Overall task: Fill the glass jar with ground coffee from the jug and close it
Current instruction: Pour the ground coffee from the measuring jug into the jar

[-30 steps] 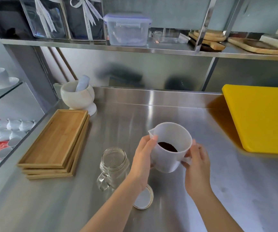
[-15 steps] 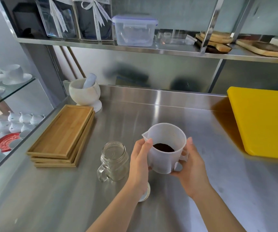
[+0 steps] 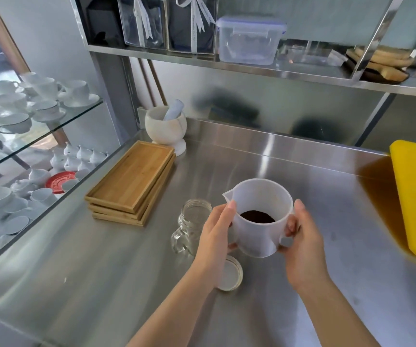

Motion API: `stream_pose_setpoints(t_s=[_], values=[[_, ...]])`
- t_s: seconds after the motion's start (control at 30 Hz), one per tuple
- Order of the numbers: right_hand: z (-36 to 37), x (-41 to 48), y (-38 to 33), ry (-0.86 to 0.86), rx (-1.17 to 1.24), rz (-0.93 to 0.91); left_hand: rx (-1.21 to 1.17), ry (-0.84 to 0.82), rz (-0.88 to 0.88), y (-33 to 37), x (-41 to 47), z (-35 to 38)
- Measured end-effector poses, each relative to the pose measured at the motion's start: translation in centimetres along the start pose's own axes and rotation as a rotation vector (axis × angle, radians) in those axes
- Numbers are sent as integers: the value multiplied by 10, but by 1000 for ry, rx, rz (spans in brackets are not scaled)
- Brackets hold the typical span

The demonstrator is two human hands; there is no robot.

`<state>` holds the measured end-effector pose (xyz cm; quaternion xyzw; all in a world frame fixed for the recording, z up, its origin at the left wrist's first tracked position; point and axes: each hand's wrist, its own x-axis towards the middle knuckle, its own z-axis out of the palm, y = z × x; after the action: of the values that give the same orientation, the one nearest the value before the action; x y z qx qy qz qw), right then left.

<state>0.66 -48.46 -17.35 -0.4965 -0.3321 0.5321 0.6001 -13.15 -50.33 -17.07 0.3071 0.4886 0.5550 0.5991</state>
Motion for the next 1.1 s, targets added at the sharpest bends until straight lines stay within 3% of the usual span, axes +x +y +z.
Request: stream_pose_setpoints(t_s=[0.17,0.3,0.37,0.43,0.57,0.67,0.87,1.1], values=[[13,7,-2,-56,-43,-30,35,73,188,8,-2,-18],[21,12,-2,-46,-80,-60,60,374,403,6,3,-50],[24,14,-4,-45,-93,-70,111,533,395,-2,10,-69],[26,16,-4,-41,-98,-72,197,617,275,-12,21,-84],[25,17,-1,-27,-132,-84,401,494,-12,-38,40,-102],[24,19,0,11,-202,-81,454,374,-128,-45,44,-104],[18,24,-1,68,-319,-141,522,308,113,-51,46,-103],[11,28,-5,65,-395,-214,568,87,35,-37,63,-109]])
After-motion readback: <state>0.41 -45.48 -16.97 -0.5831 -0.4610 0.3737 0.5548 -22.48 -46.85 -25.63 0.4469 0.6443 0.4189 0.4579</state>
